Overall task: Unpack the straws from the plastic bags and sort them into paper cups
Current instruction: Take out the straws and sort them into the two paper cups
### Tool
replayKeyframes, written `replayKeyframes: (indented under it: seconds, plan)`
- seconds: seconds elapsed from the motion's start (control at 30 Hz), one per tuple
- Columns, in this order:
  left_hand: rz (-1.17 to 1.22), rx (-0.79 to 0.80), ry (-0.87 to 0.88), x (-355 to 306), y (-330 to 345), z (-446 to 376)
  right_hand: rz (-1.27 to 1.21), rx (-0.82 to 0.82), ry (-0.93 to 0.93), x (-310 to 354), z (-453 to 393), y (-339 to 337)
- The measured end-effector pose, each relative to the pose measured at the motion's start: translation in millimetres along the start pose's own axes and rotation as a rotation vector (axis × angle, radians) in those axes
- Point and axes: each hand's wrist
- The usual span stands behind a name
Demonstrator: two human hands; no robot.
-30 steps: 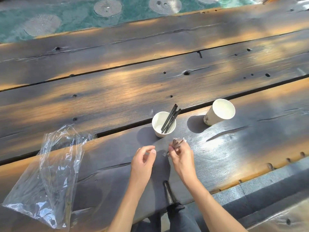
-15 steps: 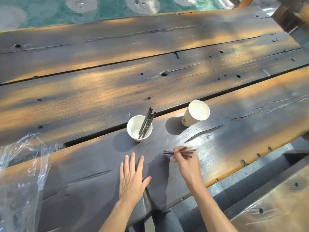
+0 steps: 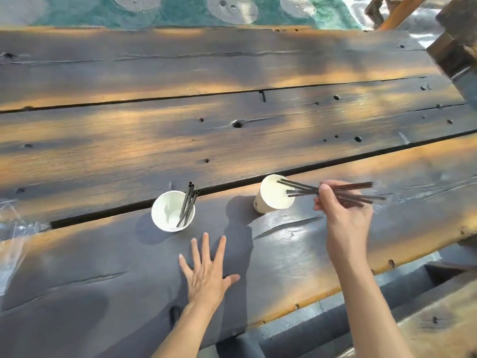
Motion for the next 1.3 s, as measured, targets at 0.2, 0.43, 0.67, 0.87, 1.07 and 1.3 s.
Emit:
replayKeyframes:
  seconds: [0.2,0.43,0.67,0.87,1.07,1.3]
  plan:
    - [0.025,0.01,-0.021,-25.9,-4.9,-11.5,0.08,0.138,0.107,-26.8,-36.5,6.9]
    - [-0.01,0.022,-0.059,-31.1,-2.5,-13.4,0.244,0.276,0.217,-59.8,-61.6,10.4]
    - [-0.009,0.044,-0.075,-32.4,-7.7,-12.3,0.315,0.32,0.243,-77.2,-73.0,10.4]
    - [0.009,0.058,-0.086,-31.7,-7.4,-13.1,0.261,0.364,0.231,-77.4,-73.6,9.4]
    - [0.023,0.056,-0.088,-31.8,-7.7,-13.8,0.275,0.375,0.159,-79.9,-76.7,3.7]
    - [0.021,0.055,-0.093,-32.6,-8.5,-12.7,0.174,0.254,0.072,-75.2,-75.7,0.4]
Point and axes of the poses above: each hand's wrist, its own z-axis away from the middle knuckle, its own y-axis out of the palm, x = y × z, and after that the axes turned 10 degrees about x, right-handed
